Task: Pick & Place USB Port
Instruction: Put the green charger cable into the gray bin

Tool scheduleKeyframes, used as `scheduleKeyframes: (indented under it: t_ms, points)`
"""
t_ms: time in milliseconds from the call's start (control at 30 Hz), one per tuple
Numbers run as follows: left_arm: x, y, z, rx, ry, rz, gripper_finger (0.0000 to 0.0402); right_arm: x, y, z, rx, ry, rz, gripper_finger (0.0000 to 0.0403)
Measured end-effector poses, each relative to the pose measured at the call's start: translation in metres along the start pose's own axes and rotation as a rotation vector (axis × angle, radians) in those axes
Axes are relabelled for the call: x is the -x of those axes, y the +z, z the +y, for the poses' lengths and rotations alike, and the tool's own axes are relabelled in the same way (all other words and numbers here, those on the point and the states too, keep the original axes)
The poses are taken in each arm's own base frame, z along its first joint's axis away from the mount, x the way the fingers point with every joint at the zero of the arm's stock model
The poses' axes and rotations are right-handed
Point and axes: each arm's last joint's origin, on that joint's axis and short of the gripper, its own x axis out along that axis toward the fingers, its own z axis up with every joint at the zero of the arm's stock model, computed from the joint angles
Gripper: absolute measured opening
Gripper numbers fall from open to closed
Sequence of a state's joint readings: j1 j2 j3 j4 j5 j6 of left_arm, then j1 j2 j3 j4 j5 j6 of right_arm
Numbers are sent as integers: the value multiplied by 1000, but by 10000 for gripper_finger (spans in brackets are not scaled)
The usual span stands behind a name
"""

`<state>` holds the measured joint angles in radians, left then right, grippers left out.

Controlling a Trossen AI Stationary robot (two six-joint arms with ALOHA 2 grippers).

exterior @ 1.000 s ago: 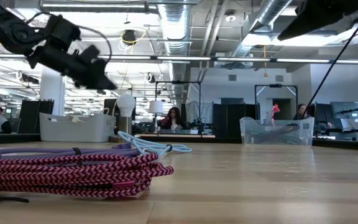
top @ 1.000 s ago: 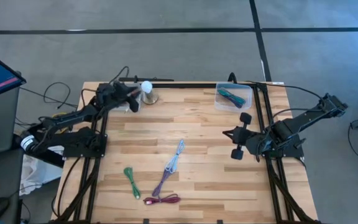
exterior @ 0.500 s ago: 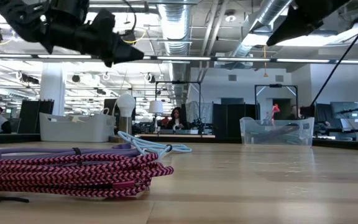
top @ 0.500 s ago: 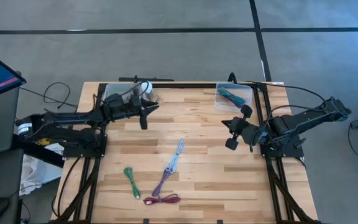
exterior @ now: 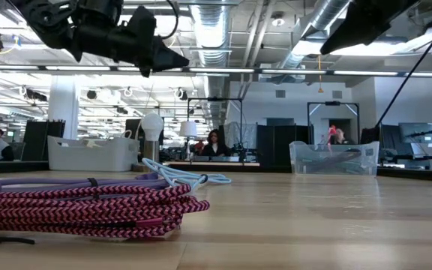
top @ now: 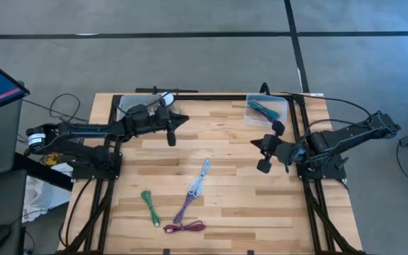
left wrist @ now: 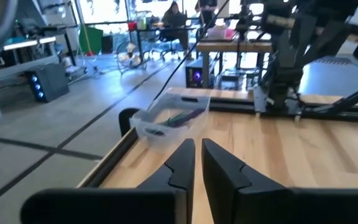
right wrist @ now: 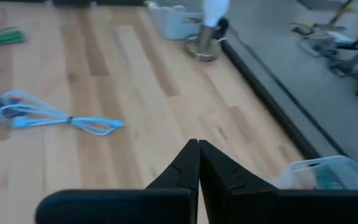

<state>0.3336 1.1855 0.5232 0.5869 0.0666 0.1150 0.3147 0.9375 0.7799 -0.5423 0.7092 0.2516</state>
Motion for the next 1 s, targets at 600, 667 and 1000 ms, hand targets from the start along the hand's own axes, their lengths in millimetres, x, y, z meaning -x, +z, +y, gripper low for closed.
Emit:
scheduleKeyframes:
  t_ms: [600, 667, 1000]
  points:
    - [6, 6, 0, 87, -5, -11, 26, 1, 0, 2, 55, 14, 0, 0]
    - [10, 3, -3, 29, 28, 50, 28, 1, 0, 2, 55, 14, 1, 0]
    - [53, 10, -33, -118, 29, 242, 77, 2, -1, 3, 60, 25, -1, 0]
